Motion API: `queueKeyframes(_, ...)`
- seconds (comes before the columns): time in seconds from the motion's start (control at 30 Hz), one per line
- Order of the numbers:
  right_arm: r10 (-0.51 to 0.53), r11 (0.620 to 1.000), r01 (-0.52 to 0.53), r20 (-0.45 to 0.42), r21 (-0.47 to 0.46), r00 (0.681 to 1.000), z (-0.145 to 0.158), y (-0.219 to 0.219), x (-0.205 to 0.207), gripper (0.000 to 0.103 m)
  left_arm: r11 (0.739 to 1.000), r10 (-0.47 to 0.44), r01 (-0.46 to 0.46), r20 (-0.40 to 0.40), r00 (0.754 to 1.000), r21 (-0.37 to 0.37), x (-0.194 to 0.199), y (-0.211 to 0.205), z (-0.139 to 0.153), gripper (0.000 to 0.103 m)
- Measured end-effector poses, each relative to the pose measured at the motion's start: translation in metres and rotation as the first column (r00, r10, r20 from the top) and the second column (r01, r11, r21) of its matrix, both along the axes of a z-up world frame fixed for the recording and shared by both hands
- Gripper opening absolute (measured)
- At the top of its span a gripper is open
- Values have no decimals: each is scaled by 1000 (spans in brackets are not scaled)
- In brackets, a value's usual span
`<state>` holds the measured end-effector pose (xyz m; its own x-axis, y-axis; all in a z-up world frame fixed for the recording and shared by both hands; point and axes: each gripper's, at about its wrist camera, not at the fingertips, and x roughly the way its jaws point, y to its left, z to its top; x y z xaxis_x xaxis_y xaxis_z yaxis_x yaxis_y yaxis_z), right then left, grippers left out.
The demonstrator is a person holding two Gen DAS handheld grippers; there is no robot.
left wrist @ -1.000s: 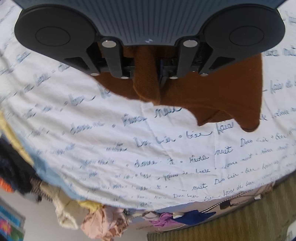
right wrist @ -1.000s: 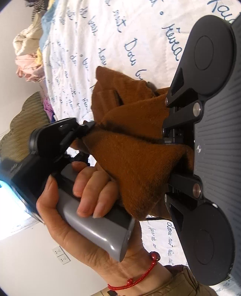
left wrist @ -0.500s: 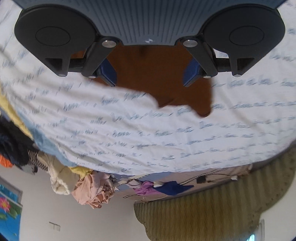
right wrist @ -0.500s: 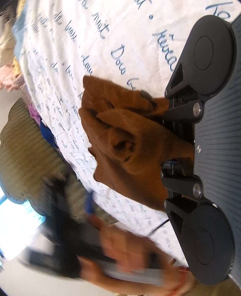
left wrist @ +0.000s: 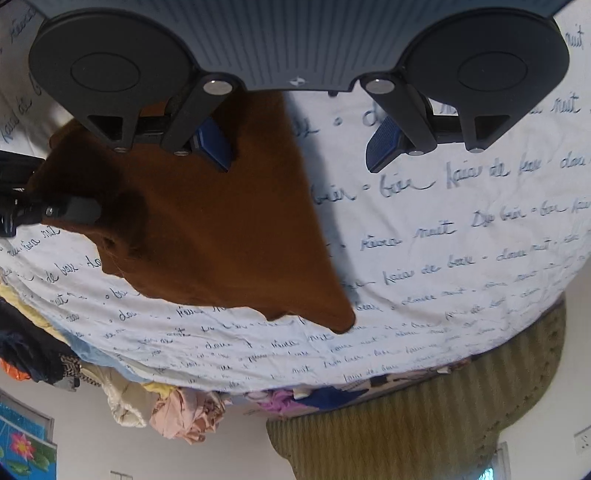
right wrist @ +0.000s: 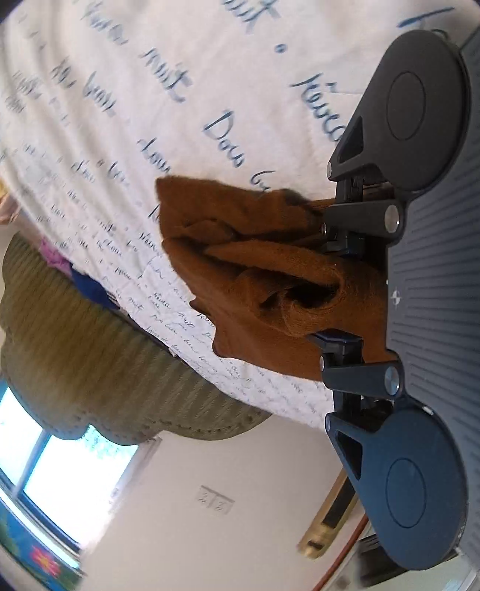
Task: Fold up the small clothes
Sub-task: 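Lower the folded side onto the sweater and open the left gripper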
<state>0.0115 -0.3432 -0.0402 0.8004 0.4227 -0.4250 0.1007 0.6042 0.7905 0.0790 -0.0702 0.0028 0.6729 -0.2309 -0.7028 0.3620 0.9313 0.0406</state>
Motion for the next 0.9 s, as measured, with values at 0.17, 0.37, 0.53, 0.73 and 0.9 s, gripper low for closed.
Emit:
queueKeyframes(0.17,-13,1000,13,-7,-7,1000,1,-2,-5,39,995,-73,75,22,997,-68,-26,24,8,81)
queueKeyframes(0.37,-14,999,13,-6,-40,1000,3,7,1,36,978,-208,209,83,975,-1,-59,31,0,87)
queueKeyframes(0.53,-29,999,28,-18,-37,999,1,9,2,17,955,-279,260,133,951,146,-71,3,-15,88)
queueKeyframes(0.73,-10,1000,9,5,11,1000,6,6,-6,14,985,-118,97,147,982,140,-53,13,-19,89)
queueKeyframes(0.9,25,997,-30,-68,-71,997,-5,8,-4,17,989,-117,110,70,991,94,-48,34,-23,88)
